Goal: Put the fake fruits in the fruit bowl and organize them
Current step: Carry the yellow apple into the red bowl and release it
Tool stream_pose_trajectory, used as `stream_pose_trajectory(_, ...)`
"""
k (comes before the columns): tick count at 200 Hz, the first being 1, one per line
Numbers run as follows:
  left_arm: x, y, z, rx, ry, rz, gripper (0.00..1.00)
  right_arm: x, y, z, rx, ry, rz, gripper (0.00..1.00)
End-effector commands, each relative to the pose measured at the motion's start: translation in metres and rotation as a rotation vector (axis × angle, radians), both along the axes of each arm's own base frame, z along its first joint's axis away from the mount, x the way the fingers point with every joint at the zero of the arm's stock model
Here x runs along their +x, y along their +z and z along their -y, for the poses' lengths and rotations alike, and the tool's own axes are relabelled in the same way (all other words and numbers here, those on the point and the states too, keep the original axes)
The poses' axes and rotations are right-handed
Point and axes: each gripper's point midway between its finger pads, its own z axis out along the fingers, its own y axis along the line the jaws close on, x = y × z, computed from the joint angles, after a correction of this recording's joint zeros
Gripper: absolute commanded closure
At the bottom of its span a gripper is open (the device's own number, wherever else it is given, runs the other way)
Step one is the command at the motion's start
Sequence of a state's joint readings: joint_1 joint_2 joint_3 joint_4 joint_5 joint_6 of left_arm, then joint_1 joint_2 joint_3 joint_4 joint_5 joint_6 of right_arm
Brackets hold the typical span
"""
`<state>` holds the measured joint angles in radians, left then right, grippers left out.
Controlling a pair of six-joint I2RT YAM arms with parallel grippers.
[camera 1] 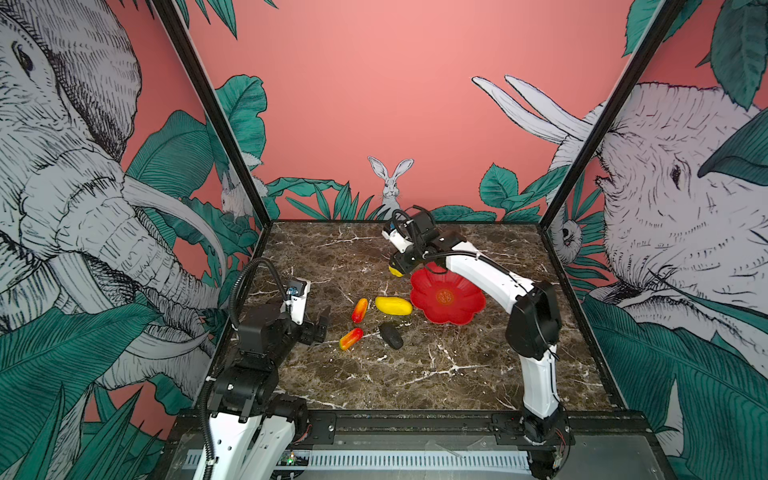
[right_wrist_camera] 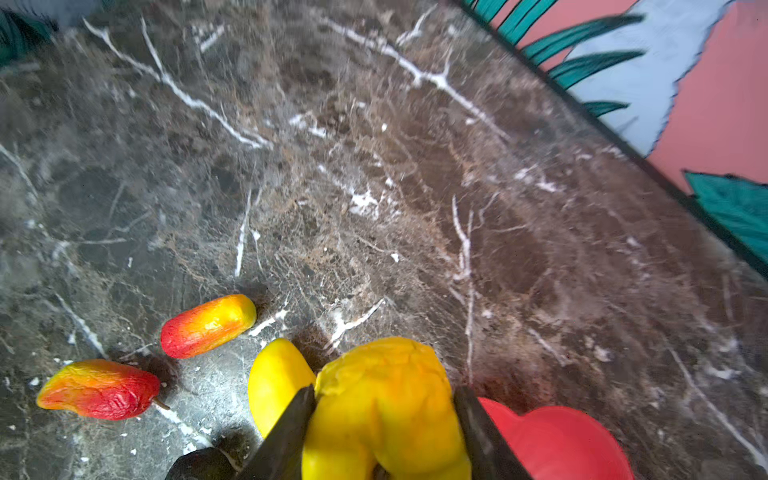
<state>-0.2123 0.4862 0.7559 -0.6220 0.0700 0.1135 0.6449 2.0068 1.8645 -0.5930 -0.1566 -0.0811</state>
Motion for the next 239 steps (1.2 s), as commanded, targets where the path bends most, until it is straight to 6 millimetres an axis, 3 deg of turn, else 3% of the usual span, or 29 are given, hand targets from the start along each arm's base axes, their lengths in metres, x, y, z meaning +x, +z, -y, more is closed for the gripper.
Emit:
stream_pose_trajectory(1,0.003,0.005,0.001,-0.006,-0.006,0.015,0.0,0.018,-0.013,0.041,-0.004,-0.098,-0.012,0.67)
stream_pose_trajectory(35,0.004,0.004,0.001,-0.008,-0.007,0.01,0.0,0.02,-0.028,0.091,-0.031,-0.204,-0.015,0.67)
stream_pose_trajectory(65,0.005,0.003,0.002,-0.01,-0.009,0.004,0.0,0.02,-0.051,0.116,-0.036,-0.264,-0.043,0.67)
stream_pose_trajectory(118,0.005,0.003,0.002,-0.012,-0.012,0.003,0.0,0.027,-0.093,0.121,-0.074,-0.291,-0.085,0.66)
stream_pose_trajectory(159,0.005,0.003,0.003,-0.015,-0.017,0.003,0.0,0.037,-0.106,0.125,-0.083,-0.281,-0.086,0.66)
stream_pose_trajectory(220,0.006,0.002,0.003,-0.016,-0.019,-0.001,0.0,0.035,-0.121,0.133,-0.129,-0.287,-0.099,0.66)
stream_pose_trajectory(239,0.007,0.002,0.003,-0.018,-0.019,-0.005,0.0,0.033,-0.123,0.134,-0.138,-0.286,-0.102,0.61)
